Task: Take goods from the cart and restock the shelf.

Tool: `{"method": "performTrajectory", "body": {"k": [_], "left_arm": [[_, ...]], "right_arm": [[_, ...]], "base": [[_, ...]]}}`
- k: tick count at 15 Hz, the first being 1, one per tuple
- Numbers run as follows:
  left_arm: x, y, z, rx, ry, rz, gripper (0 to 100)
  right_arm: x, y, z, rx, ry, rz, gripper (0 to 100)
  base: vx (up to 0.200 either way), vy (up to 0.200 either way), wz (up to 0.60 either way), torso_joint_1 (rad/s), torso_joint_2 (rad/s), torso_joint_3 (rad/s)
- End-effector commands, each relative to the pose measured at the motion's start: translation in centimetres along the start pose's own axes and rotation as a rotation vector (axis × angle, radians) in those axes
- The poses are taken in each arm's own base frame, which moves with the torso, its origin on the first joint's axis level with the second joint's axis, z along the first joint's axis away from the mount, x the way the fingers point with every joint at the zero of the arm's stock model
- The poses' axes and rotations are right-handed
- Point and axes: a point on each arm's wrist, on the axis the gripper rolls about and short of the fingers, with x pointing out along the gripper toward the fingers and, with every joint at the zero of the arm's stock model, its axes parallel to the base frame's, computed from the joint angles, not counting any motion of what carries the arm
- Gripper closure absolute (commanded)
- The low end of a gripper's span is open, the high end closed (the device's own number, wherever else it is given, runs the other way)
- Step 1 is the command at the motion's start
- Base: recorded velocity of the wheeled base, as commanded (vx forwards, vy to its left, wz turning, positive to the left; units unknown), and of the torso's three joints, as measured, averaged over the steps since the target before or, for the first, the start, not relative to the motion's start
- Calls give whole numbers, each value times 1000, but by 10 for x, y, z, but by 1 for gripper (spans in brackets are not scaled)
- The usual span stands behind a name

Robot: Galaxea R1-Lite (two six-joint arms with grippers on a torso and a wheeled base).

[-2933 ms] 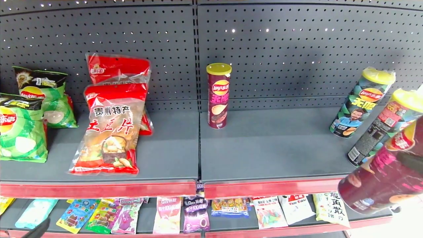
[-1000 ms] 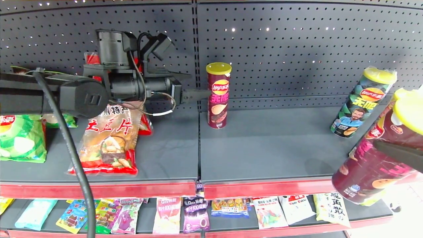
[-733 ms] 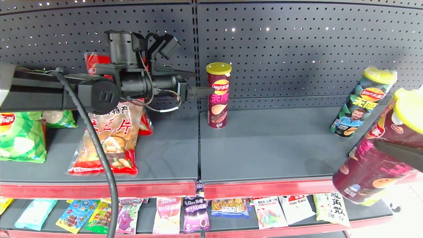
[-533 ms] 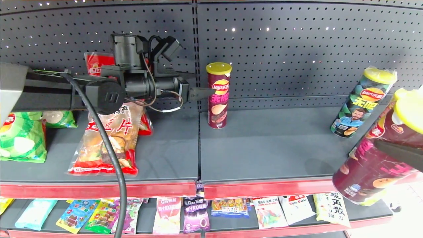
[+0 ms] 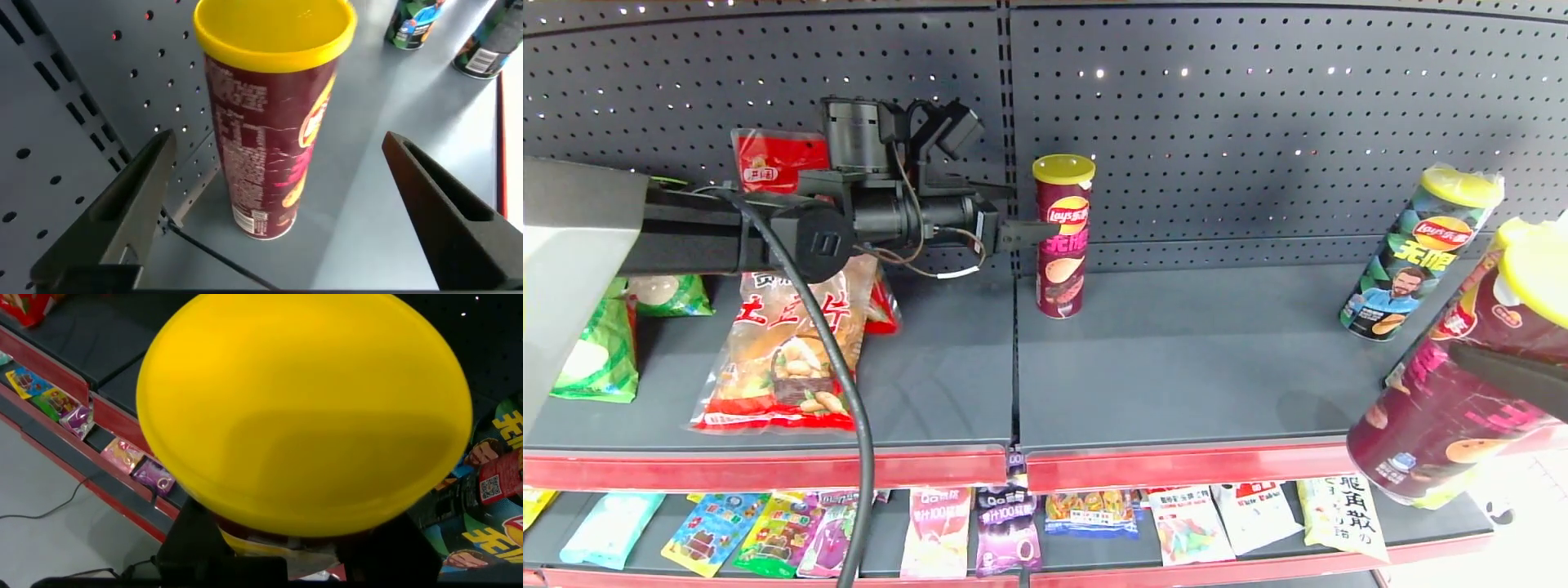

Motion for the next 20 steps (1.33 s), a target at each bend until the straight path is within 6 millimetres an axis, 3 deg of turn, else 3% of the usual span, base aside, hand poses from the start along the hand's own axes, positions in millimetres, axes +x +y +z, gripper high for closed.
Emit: {"method": "performTrajectory", "body": {"k": [1,20], "left_arm": [[5,2,-2,2,-2,1,0],[32,-1,-9,6,-9,-35,0]], "right_arm": [[-1,0,-1,-1,0,0,100],[-6,2,-3,2,-2,-5,100]], "base": [[0,0,0,0,0,0],[0,0,0,0,0,0]]}}
